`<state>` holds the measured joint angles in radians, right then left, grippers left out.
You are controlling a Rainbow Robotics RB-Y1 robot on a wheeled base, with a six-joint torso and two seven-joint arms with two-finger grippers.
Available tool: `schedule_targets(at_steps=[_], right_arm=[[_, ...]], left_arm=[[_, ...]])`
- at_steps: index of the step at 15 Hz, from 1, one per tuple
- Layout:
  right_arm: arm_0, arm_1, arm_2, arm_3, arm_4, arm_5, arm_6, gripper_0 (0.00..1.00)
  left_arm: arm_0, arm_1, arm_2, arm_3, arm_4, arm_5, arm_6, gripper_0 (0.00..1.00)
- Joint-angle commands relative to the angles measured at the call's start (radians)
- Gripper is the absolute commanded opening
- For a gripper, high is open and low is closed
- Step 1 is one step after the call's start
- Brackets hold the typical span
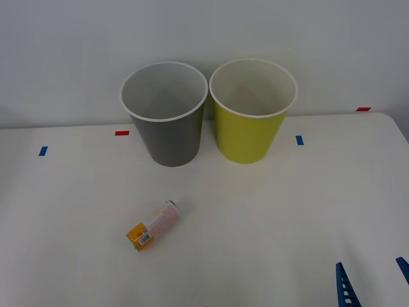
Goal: Put cans in the gray bin and PET bottles in the light green bin.
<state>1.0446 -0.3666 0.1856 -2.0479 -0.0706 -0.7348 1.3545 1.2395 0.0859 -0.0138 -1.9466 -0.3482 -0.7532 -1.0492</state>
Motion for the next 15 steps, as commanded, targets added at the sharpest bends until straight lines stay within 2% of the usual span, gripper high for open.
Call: schedule_targets(at_steps=[1,3,7,15], right_arm=[[0.0,0.0,0.0,0.0,0.0,0.0,0.0,1.0],[0.0,0.0,0.0,0.0,0.0,0.0,0.0,1.0],[0.0,0.0,0.0,0.0,0.0,0.0,0.0,1.0],[0.0,0.0,0.0,0.0,0.0,0.0,0.0,1.0]], left_arm=[[0.0,0.0,0.0,0.0,0.0,0.0,0.0,0.0],[-0.018,0.006,0.014,0.051,0.017,-0.002,0.002,0.0],[-0.018,0.009,0.034,0.051,0.044,-0.044,-0.002,0.0],[-0.018,0.012,0.034,0.051,0.023,-0.071,-0.005,0.0]])
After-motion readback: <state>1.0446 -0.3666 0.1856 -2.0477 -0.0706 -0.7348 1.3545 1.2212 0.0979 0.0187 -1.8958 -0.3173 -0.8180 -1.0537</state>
